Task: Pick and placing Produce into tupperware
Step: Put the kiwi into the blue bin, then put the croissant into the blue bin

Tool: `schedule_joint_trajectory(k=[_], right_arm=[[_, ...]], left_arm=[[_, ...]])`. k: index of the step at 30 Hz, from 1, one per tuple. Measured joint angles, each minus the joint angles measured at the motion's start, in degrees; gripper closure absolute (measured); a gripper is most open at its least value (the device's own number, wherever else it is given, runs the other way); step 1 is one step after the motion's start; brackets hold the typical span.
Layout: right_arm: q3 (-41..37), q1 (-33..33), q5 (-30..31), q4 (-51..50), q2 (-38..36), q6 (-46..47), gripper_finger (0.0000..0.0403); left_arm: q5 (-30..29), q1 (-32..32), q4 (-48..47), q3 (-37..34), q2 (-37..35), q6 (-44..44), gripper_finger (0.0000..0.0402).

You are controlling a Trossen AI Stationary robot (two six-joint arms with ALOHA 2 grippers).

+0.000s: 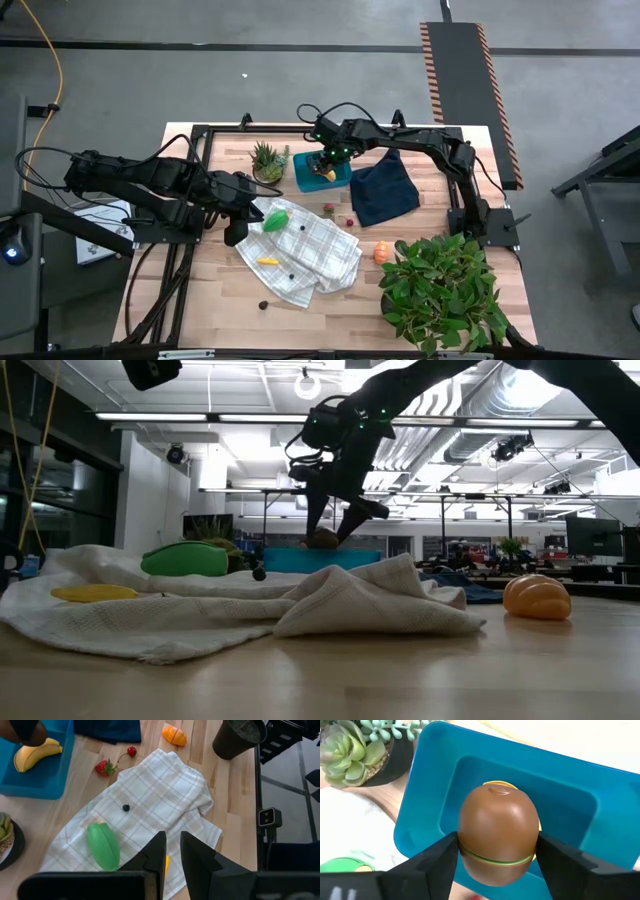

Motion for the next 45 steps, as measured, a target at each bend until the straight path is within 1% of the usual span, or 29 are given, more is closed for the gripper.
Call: schedule_joint_trajectory(k=[3,6,14,38,43,45], right_arm=[[0.0,0.0,0.1,0.0,0.0,0.2,0.0144],[0.0,0.0,0.3,0.7,0.0,0.2,0.0136],[0.0,0.0,0.4,2.9,0.0,1.2,0.0135],[0.0,0.0,0.0,4.5,-0.2,3.7,0.0135],[3.0,0.0,0.0,2.9,-0.2,2.5,0.0135],[5.0,0.1,0.1,0.7,-0.2,1.4,0.0135]], left_arm=[[0.0,0.0,0.0,0.0,0.0,0.1,0.0355],[0.0,0.0,0.0,0.0,0.0,0.1,0.0355],[0.0,0.0,-0.1,0.0,0.0,0.2,0.0355],[0.0,0.0,-0.2,0.0,0.0,0.2,0.0355],[0.0,0.0,-0.2,0.0,0.0,0.2,0.0355],[0.0,0.0,-0.2,0.0,0.0,0.2,0.0355]])
